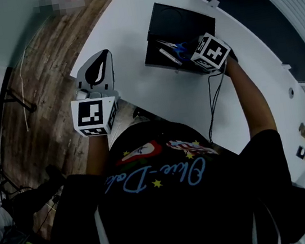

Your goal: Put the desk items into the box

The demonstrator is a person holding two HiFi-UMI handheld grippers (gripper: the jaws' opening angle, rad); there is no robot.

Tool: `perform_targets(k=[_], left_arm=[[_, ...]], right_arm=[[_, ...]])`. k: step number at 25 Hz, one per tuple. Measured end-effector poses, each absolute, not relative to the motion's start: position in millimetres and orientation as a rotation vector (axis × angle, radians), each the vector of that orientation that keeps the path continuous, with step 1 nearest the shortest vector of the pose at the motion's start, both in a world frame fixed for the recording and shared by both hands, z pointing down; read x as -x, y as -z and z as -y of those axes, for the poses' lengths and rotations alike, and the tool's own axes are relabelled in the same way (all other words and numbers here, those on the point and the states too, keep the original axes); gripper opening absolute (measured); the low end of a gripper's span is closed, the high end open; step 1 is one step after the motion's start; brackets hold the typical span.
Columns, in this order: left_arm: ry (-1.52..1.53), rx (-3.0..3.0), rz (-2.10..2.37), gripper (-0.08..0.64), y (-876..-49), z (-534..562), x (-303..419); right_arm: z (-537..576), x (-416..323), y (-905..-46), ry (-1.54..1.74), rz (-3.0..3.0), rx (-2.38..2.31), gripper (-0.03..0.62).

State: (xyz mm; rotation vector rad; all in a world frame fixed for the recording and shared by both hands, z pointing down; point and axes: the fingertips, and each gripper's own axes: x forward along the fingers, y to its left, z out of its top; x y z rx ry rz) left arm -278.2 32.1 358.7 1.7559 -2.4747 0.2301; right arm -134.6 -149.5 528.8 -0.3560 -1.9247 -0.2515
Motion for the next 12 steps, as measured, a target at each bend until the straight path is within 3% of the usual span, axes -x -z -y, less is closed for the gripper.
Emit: perform_targets(k=[12], left_arm=[[-0.238, -1.76, 2.471, 0.006, -358.9, -31.3, 276.8]], right_arm=[[150.6, 137.3, -528.7, 0.26, 1.931, 0.339, 0.095]])
